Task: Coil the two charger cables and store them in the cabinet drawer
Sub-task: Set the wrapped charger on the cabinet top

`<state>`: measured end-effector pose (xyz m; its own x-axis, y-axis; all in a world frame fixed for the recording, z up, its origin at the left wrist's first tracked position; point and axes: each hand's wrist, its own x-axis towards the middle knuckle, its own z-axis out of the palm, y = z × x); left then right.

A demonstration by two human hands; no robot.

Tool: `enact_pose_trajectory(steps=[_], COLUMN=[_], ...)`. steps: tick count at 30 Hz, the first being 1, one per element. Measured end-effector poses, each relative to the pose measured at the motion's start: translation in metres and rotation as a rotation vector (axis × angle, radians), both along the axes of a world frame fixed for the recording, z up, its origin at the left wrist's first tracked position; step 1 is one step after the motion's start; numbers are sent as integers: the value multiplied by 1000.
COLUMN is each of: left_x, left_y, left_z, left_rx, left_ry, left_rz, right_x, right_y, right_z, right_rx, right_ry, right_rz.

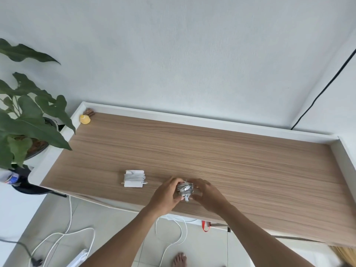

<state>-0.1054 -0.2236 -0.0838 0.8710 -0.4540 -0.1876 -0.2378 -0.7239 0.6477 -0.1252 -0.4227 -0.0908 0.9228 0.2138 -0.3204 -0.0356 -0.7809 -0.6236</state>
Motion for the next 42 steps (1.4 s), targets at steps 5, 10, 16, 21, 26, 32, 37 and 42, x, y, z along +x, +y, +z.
enact_pose_trajectory(steps=[5,10,16,21,26,32,37,42], left_x=[-2,0,6,-3,-27,-55,-106,-162], left_y=[2,12,11,4,-8,-19,-10,23], left_z=[-4,0,23,37,62,82,74,36], left_rx=[8,29,40,37,39,117,137,185], left_ry=[24,66,16,-117,-245,-226,-107,84], left_rz=[-21,-44,-53,-23,18,46,105,199], right_x=[-1,1,0,-10,-23,-57,-109,-153], right_y=[-3,-13,-17,-8,10,26,27,31], right_z=[5,13,36,54,76,97,93,74], right_rx=[-23,-88,-93,-99,-165,-225,-202,-144], right_ry=[96,96,-18,-77,-126,-196,-198,-106], right_rz=[-11,-39,-71,-67,-68,-81,-116,-146])
